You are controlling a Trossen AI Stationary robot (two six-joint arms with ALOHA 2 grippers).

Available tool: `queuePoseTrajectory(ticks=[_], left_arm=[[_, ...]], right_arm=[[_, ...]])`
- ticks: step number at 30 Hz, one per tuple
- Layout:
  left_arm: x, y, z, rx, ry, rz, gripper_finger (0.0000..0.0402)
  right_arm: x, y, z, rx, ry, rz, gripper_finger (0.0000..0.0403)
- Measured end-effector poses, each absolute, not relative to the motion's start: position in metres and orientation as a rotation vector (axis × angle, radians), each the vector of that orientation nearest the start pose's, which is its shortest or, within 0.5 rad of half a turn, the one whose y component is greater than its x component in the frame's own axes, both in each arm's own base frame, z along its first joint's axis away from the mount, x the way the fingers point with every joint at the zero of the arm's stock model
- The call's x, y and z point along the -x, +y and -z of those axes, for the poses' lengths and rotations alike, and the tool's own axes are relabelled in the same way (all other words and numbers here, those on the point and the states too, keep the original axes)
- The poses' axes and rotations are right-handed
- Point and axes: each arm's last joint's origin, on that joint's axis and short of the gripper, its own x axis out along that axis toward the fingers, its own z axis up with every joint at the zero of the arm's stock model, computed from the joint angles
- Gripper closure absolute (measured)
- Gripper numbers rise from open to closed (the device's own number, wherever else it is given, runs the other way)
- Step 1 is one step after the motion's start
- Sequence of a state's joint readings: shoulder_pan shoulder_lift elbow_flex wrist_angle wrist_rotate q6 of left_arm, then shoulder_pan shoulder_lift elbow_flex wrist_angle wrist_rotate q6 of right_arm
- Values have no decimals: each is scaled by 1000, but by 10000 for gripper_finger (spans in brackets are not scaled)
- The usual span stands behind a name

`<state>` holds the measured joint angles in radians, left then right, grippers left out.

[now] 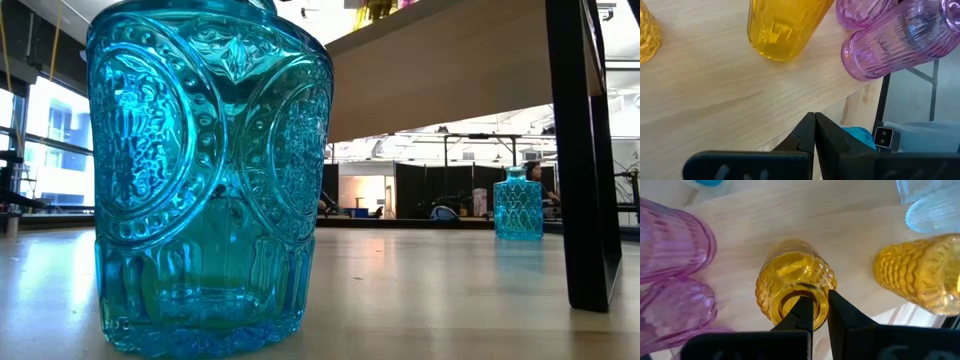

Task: Sort vases onto shelf
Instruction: Put the top yellow flower vase on the shelf aligned with the other yellow flower vase

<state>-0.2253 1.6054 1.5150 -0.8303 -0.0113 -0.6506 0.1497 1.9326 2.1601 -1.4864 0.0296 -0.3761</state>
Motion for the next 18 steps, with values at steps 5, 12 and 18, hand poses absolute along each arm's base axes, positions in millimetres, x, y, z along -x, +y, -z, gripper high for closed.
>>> queuePoseTrajectory(ticks=[5, 12, 18], left_arm=[[-329, -75, -328, 499, 934, -104, 401], [-330, -75, -329, 500, 926, -101, 401], [-330, -75, -329, 499, 926, -101, 401]], right_arm=[[-372, 55, -368, 462, 1199, -353, 400], [-377, 56, -368, 484, 1157, -354, 385], [-377, 56, -368, 493, 1153, -364, 365]])
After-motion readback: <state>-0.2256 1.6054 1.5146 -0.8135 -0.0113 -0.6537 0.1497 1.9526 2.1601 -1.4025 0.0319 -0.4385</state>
